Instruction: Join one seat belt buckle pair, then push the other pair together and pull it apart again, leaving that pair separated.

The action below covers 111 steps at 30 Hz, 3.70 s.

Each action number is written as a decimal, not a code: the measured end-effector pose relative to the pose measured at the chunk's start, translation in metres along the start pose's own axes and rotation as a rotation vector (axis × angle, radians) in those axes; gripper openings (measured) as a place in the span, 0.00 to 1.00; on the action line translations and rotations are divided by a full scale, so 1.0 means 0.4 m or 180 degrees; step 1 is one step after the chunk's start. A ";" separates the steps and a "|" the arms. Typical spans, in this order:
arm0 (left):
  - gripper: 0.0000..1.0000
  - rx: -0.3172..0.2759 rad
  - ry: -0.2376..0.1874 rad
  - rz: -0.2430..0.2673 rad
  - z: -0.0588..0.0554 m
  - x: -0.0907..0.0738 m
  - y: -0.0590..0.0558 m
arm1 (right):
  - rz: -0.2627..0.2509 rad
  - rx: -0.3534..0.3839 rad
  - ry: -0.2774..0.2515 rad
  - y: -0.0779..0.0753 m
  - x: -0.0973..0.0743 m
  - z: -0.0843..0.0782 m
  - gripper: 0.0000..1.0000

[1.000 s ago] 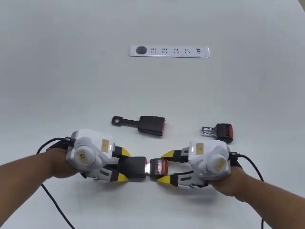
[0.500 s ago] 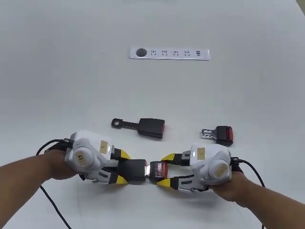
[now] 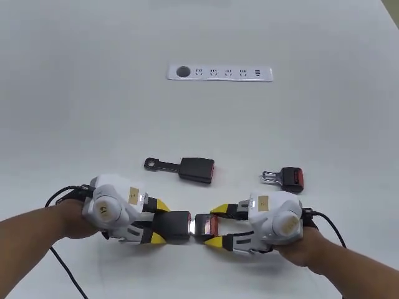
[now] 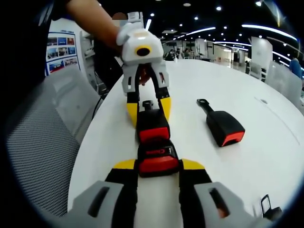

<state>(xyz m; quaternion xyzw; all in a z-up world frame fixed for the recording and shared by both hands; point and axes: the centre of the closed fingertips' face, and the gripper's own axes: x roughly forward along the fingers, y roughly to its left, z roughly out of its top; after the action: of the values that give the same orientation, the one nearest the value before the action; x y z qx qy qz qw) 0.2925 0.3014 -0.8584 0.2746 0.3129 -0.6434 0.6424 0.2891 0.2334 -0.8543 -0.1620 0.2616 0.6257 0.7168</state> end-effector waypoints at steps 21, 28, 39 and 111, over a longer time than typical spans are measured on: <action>0.33 0.0014 0.0071 -0.0024 0.002 0.003 0.000 | -0.0061 -0.0028 0.0097 0.004 0.004 0.000 0.34; 0.35 -0.0079 0.0228 -0.0031 0.016 0.006 -0.005 | -0.0150 -0.0056 0.0313 0.009 0.002 0.005 0.36; 0.64 -0.0417 -0.0221 0.0321 0.095 -0.046 0.038 | -0.0337 0.0234 0.0257 0.015 -0.056 -0.001 0.71; 0.36 0.0112 0.0009 0.0179 0.085 0.114 0.310 | -0.0264 0.0098 0.0727 -0.348 -0.347 -0.206 0.41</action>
<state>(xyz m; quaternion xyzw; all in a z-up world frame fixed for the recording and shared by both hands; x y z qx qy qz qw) 0.4168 0.2484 -0.8768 0.2955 0.2946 -0.6302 0.6548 0.4003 0.0519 -0.8540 -0.2319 0.3441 0.5690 0.7100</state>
